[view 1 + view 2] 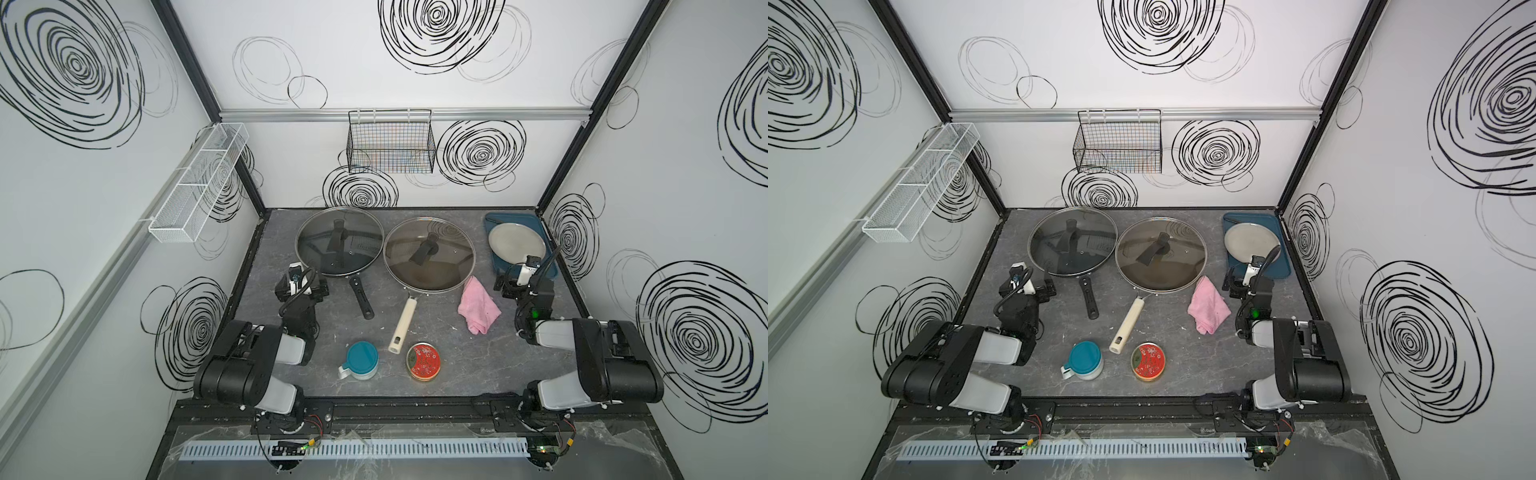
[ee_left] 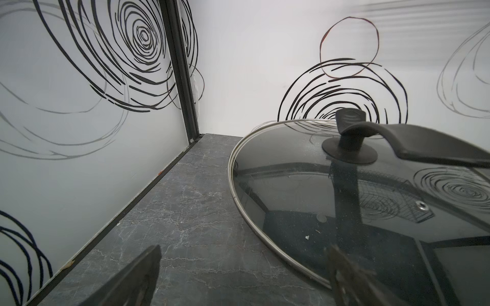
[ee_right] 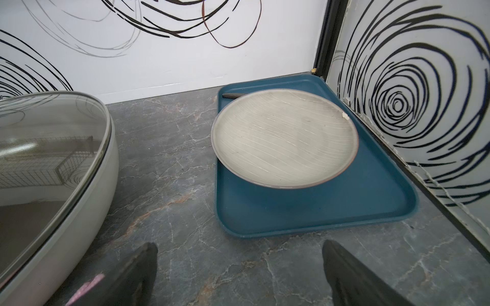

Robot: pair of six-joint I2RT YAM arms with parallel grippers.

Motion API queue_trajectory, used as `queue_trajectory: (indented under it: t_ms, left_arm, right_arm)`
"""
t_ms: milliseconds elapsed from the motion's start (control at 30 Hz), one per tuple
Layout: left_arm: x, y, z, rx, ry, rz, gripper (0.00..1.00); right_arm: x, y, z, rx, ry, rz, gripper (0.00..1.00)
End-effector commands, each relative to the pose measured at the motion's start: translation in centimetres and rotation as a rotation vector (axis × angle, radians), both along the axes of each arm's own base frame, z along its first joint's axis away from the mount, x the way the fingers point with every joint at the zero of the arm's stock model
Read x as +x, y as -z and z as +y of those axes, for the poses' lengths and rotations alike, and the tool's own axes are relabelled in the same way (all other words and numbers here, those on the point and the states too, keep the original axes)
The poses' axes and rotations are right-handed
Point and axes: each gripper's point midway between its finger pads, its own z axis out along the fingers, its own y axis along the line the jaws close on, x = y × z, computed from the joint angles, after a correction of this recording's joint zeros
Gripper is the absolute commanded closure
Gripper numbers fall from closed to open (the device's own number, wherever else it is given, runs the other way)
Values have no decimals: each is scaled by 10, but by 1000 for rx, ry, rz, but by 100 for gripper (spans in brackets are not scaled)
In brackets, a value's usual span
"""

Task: Wipe the pot lid with a cloth
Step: Pick up the pot lid from the cooking pot.

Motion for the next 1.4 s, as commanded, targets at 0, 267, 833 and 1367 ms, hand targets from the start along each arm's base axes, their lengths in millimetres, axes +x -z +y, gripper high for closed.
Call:
queue_trajectory:
  t_ms: [0,267,833,1367]
  left_arm:
    - [2,-13,0,5,-8,-51,1]
    - [3,-12,1,-1,-1,-46,1]
    - [-39,-51,12,16,-137,-176,20]
    - [45,-181,-121,-154,335,104,25]
  right_arm:
    - [0,-3,0,-12,-2,-17,0]
    - [1,-3,0,-11,-3,-19,0]
    - [-8,-26,0,-58,47,-47,8]
    - [-40,-60,65,191,-61,118,14]
